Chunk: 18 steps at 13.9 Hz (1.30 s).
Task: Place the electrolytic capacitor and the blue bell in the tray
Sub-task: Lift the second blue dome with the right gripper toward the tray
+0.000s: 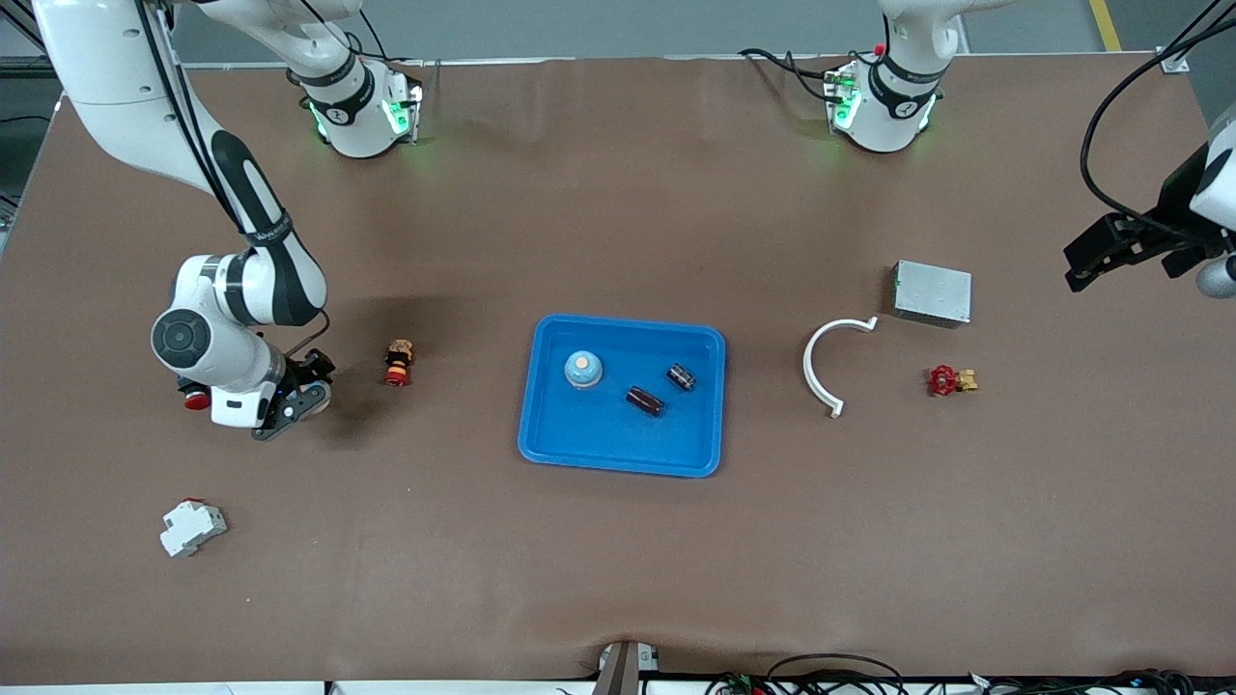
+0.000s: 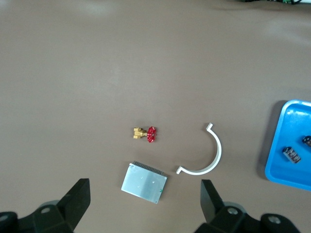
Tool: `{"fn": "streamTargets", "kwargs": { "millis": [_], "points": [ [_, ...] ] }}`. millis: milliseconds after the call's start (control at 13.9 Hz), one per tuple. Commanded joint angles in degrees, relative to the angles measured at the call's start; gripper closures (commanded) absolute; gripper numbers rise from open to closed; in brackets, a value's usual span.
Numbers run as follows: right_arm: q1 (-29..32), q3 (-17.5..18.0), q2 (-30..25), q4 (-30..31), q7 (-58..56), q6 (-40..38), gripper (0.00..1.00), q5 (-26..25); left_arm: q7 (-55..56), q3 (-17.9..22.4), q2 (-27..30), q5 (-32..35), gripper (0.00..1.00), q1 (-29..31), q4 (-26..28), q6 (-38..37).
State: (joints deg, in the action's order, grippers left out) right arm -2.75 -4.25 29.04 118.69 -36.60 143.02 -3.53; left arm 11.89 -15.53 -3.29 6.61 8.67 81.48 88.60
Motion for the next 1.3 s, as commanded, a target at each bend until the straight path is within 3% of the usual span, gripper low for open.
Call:
{"fn": "streamTargets", "kwargs": {
  "millis": [0, 72, 216, 504, 648, 1080, 1224],
  "points": [
    [1.0, 0.7, 0.6, -0.9, -0.4, -0.1, 0.68, -1.0, -4.6, 10.9, 3.9, -2.0, 0.0, -9.4, 2.0, -2.9],
    [1.0, 0.7, 0.6, -0.9, -0.4, -0.1, 0.77, -1.0, -6.0, 14.0, 4.3, -3.4, 0.0, -11.7, 2.1, -3.3],
    [0.9, 0.8, 0.5, -0.9, -0.3, -0.6, 0.85, -0.9, -7.4, 15.1, 5.1, -4.7, 0.0, -12.0, 2.1, -5.4],
    [0.6, 0.9, -0.6, -1.4, 0.6, -3.6, 0.86, -0.5, -7.3, 15.0, 7.0, -4.8, 0.0, -12.0, 3.3, -7.6],
    [0.1, 1.2, -2.7, -3.2, 2.0, -9.1, 0.86, -0.1, -7.2, 14.6, 6.6, -4.7, 0.0, -11.9, 3.3, -7.6],
    [-7.6, 1.3, -4.3, -17.5, 18.9, -31.3, 0.86, 0.5, -7.3, 14.4, 7.0, -4.7, 0.0, -12.0, 3.2, -7.6],
    [-10.9, 1.3, -4.2, -22.3, 25.0, -35.5, 0.86, 2.3, -7.3, 14.5, 7.2, -4.7, 0.0, -12.0, 3.1, -7.6]
  ]
}}
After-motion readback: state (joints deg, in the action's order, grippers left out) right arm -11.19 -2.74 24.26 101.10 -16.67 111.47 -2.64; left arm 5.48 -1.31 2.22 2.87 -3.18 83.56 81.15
